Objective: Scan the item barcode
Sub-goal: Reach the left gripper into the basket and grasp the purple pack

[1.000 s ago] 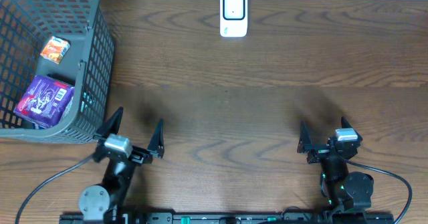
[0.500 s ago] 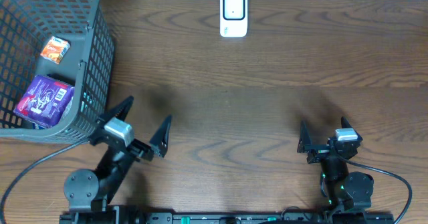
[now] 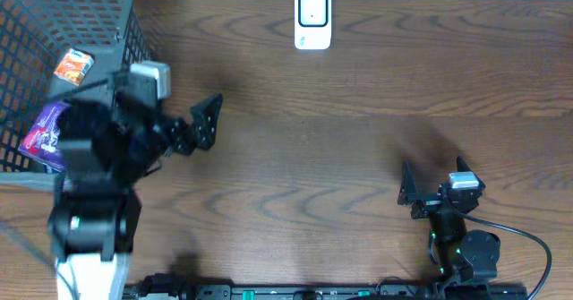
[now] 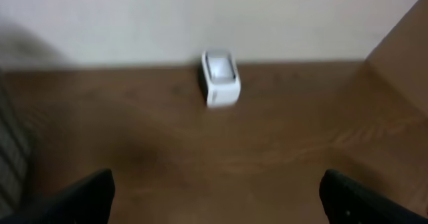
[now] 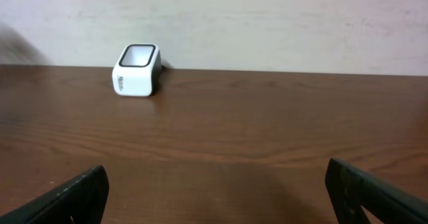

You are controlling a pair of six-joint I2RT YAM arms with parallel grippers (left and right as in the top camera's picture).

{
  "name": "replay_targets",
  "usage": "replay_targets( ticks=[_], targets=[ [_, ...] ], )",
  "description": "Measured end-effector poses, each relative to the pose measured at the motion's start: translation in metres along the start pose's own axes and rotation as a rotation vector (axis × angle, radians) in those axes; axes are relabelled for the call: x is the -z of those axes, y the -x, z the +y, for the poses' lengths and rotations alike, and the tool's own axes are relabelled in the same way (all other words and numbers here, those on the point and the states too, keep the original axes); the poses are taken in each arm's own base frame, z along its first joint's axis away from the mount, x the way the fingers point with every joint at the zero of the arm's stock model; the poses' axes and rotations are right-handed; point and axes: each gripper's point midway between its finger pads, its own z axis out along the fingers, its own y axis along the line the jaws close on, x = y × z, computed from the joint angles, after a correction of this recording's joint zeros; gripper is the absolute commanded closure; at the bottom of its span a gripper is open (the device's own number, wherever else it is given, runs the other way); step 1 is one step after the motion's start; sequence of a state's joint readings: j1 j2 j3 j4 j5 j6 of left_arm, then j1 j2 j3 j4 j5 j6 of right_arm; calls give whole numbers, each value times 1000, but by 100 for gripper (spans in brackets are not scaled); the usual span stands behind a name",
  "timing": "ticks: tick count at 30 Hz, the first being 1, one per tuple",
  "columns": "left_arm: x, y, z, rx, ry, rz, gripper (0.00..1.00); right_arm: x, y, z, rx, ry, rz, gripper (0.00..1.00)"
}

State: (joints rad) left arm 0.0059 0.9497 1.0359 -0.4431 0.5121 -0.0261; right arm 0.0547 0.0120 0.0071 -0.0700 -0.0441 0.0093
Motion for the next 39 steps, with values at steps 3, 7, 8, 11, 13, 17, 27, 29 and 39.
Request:
replay_targets(
  ticks=[3,7,8,11,13,17,27,29,39],
  targets=[
    [-19,-19,14,93,24,152,2,0,0,0,0,0,0,1],
    [-12,13,34,195,154,231,2,0,0,0,0,0,0,1],
    [-3,31,39,211,201,232,2,0,0,0,0,0,0,1],
    [20,87,52,203,311,135,2,0,0,0,0,0,0,1],
    [31,109,57,189,362,76,2,0,0,0,0,0,0,1],
    [41,107,80,194,501,81,2,0,0,0,0,0,0,1],
    [88,105,221,357,988,-6,2,0,0,0,0,0,0,1],
    [96,104,235,317,1030,18,2,0,0,0,0,0,0,1],
    [68,8,307,344,1073,445,5,0,0,0,0,0,0,1]
  ],
)
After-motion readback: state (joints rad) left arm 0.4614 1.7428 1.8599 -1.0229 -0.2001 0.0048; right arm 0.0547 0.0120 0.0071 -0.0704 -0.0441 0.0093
